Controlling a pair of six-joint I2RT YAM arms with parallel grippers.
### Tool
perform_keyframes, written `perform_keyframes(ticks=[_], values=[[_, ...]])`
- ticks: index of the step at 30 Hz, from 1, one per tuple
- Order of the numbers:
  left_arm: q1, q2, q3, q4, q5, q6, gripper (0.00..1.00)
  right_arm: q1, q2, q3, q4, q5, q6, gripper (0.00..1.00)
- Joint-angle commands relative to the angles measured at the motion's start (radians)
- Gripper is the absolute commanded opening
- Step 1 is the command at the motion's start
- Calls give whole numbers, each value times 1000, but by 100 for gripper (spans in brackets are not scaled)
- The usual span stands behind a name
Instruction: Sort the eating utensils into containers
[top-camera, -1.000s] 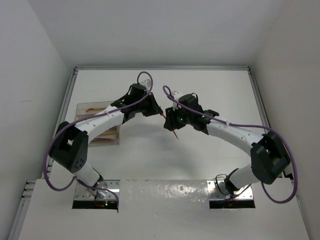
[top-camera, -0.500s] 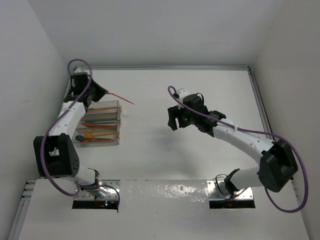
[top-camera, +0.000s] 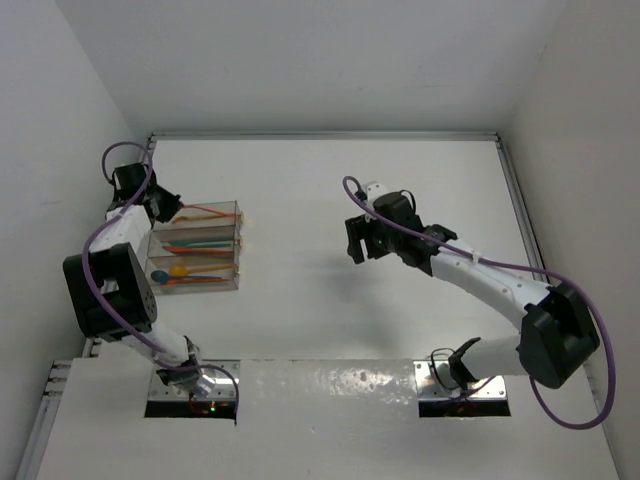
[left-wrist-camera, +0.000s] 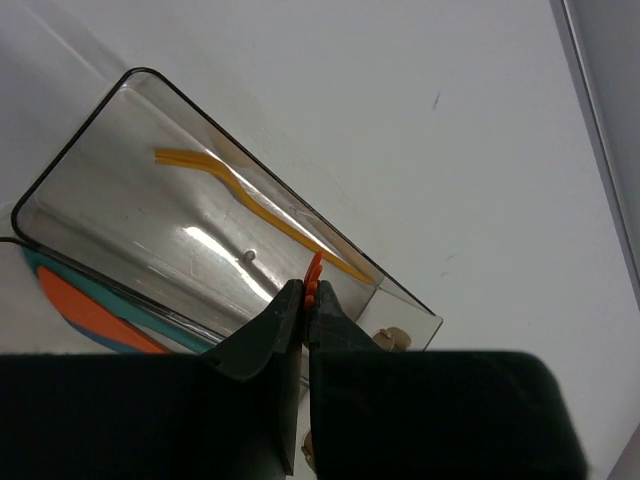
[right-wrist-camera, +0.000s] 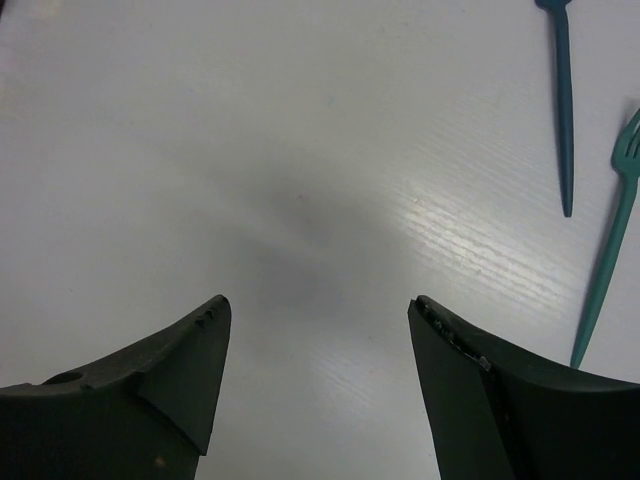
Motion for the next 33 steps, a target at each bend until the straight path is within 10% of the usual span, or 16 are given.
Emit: perform_keyframes(ticks=[1,8,24,33], values=[[6,25,3,71,2,-19,0,-14,-24,-7,14,17,-15,72],[6,48,4,79,-3,-23,21,-92,1,-17,11,18,-18,70],[-17,8,-11,62,26,-8,27,-294,74,19,-48,97,-83,63],[-305,-112,24,-16,-18,55,57,-406,247,78,-73,34,-126,53]])
